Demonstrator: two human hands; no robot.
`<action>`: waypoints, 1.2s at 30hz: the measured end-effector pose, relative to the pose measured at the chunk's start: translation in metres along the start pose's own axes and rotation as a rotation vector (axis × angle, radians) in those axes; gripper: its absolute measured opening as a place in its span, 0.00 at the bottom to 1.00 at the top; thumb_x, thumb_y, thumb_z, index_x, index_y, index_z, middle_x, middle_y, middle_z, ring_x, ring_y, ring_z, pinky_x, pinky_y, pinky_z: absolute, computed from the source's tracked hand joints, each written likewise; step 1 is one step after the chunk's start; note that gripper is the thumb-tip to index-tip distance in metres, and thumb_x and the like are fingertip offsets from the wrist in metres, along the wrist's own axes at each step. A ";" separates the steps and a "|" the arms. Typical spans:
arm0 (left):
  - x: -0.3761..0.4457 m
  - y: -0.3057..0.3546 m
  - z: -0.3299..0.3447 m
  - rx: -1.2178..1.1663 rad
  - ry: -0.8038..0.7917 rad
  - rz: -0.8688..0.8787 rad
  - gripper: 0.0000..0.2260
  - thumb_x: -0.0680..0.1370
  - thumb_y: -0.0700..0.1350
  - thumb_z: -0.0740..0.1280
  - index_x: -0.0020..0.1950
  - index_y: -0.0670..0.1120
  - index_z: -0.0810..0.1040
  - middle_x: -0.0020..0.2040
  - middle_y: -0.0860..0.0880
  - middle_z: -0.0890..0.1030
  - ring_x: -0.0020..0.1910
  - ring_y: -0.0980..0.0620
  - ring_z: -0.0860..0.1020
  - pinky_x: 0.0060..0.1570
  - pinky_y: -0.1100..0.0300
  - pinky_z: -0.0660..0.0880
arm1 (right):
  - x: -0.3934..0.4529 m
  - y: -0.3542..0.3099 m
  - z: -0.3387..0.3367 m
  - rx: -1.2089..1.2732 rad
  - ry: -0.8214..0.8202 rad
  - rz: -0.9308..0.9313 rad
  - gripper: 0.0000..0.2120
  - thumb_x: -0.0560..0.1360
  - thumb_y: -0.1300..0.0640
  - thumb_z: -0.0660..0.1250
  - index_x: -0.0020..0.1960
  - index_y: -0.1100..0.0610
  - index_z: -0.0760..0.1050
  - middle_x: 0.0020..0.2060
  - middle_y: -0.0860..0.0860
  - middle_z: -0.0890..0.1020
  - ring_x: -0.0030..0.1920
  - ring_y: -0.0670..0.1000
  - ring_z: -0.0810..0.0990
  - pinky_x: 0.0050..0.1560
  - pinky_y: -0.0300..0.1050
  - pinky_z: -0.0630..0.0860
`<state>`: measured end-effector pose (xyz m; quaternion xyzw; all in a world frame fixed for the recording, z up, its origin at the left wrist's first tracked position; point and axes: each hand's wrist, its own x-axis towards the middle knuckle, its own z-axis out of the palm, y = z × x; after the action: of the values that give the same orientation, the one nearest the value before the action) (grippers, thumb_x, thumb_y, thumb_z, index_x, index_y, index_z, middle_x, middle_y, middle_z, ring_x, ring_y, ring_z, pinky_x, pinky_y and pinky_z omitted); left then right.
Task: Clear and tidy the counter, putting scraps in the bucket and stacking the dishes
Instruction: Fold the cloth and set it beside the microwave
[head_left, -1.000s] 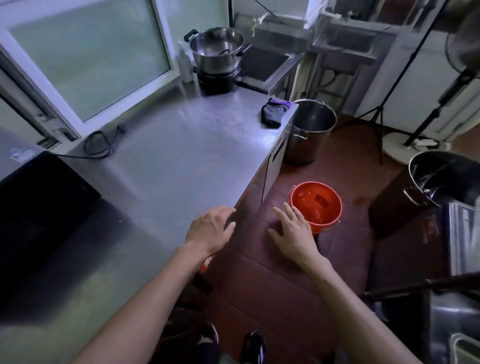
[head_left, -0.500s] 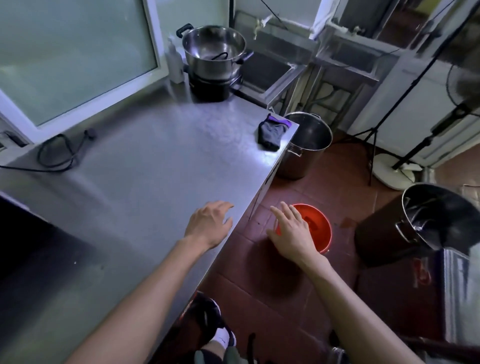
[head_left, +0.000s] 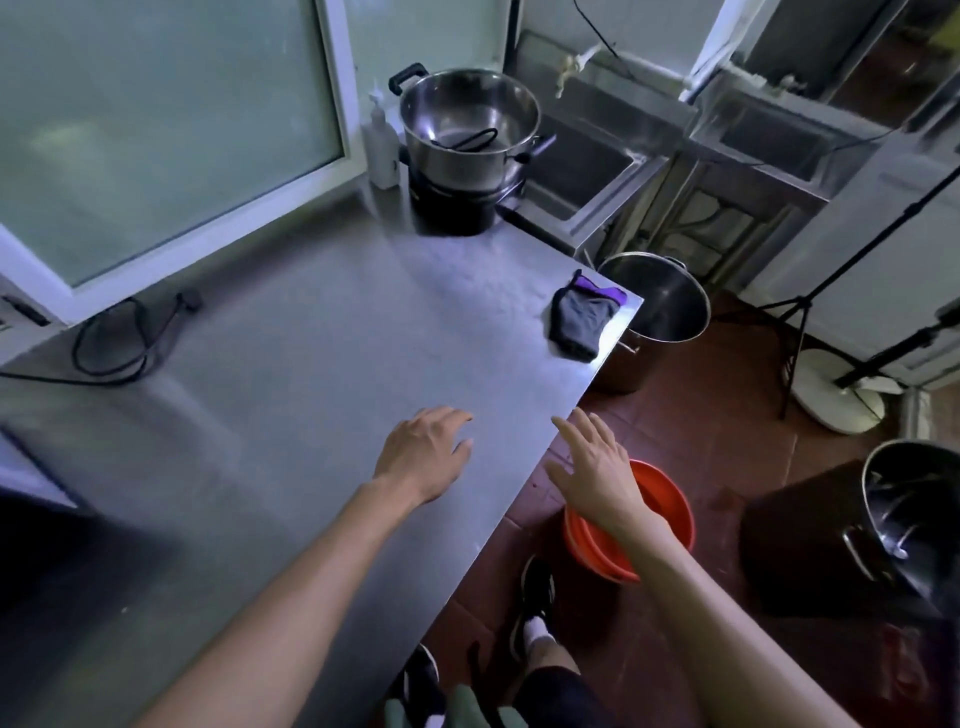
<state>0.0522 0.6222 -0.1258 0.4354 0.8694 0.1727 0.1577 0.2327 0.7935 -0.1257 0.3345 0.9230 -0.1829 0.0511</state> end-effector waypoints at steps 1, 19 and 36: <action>0.008 0.000 0.002 0.001 -0.004 -0.011 0.18 0.81 0.52 0.60 0.71 0.52 0.72 0.69 0.51 0.74 0.68 0.50 0.70 0.64 0.54 0.68 | 0.012 0.003 -0.001 0.003 -0.009 -0.004 0.31 0.79 0.45 0.65 0.79 0.47 0.58 0.80 0.51 0.56 0.80 0.55 0.49 0.75 0.58 0.59; 0.243 0.085 0.059 -0.004 -0.071 -0.151 0.18 0.81 0.51 0.62 0.71 0.50 0.72 0.68 0.51 0.75 0.66 0.48 0.72 0.62 0.53 0.70 | 0.245 0.141 -0.020 0.023 -0.163 -0.092 0.33 0.78 0.46 0.66 0.79 0.49 0.58 0.80 0.53 0.56 0.79 0.56 0.52 0.73 0.60 0.61; 0.352 0.139 0.135 0.188 -0.097 -0.285 0.33 0.73 0.59 0.69 0.75 0.49 0.63 0.75 0.48 0.64 0.68 0.45 0.67 0.58 0.46 0.68 | 0.370 0.189 -0.014 -0.075 -0.145 -0.184 0.30 0.77 0.44 0.65 0.77 0.48 0.64 0.80 0.54 0.56 0.79 0.60 0.54 0.74 0.58 0.57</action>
<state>0.0061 1.0076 -0.2285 0.3285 0.9260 0.0454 0.1806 0.0684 1.1547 -0.2503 0.2320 0.9500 -0.1757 0.1132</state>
